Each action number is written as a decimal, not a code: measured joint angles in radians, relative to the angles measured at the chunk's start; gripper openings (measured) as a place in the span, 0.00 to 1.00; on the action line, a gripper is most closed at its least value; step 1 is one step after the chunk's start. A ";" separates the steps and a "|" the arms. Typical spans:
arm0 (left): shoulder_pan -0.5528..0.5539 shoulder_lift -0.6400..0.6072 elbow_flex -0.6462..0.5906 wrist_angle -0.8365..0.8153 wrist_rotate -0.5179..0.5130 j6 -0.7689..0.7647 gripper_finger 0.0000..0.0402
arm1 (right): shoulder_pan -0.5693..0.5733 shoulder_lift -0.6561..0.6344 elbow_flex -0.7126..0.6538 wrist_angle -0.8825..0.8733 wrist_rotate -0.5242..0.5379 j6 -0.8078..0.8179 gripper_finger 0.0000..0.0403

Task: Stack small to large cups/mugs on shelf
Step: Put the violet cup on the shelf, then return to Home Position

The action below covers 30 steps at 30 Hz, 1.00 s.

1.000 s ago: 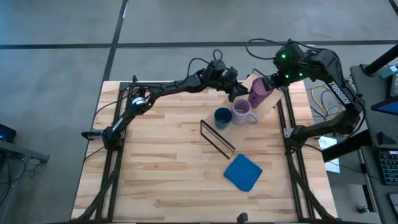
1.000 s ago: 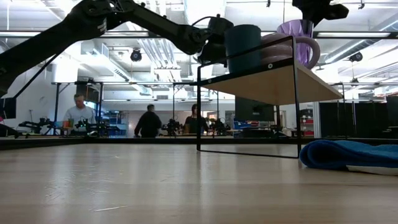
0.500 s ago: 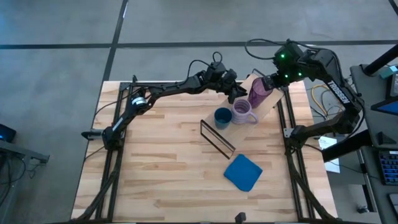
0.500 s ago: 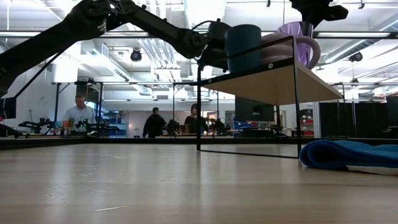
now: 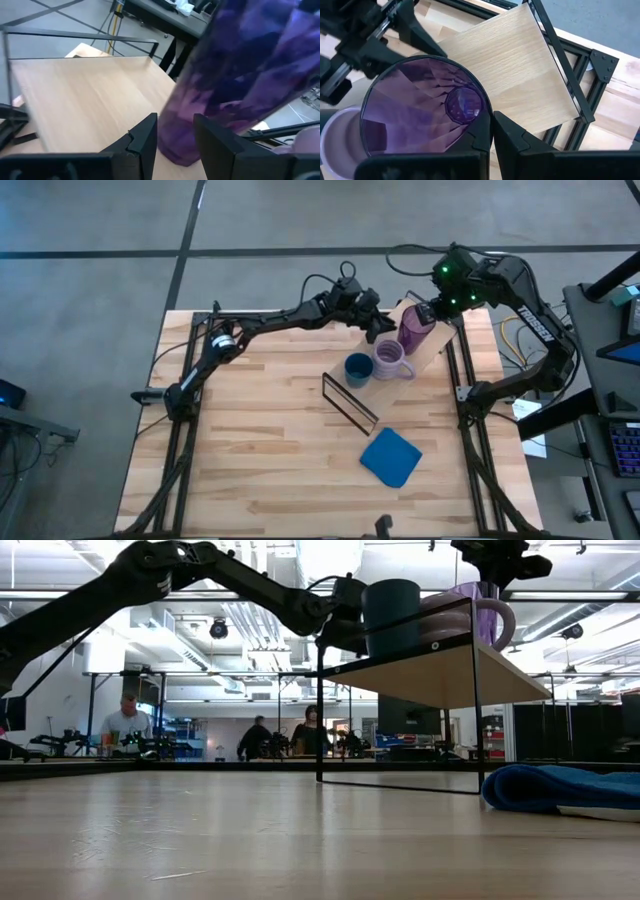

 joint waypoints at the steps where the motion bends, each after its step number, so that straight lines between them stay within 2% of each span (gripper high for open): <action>1: 0.004 0.000 0.000 0.000 0.000 0.000 0.28 | 0.000 -0.001 0.000 0.000 0.000 -0.001 0.02; 7: 0.015 0.000 0.002 0.000 -0.001 -0.001 0.28 | 0.000 -0.004 0.000 -0.002 -0.001 -0.033 0.04; 22: 0.044 -0.002 0.018 -0.001 0.000 -0.003 0.28 | 0.000 -0.006 0.032 -0.002 -0.002 -0.044 0.18; 30: 0.078 -0.024 0.034 -0.003 0.016 -0.035 0.28 | 0.000 -0.034 0.128 -0.001 -0.010 -0.145 0.17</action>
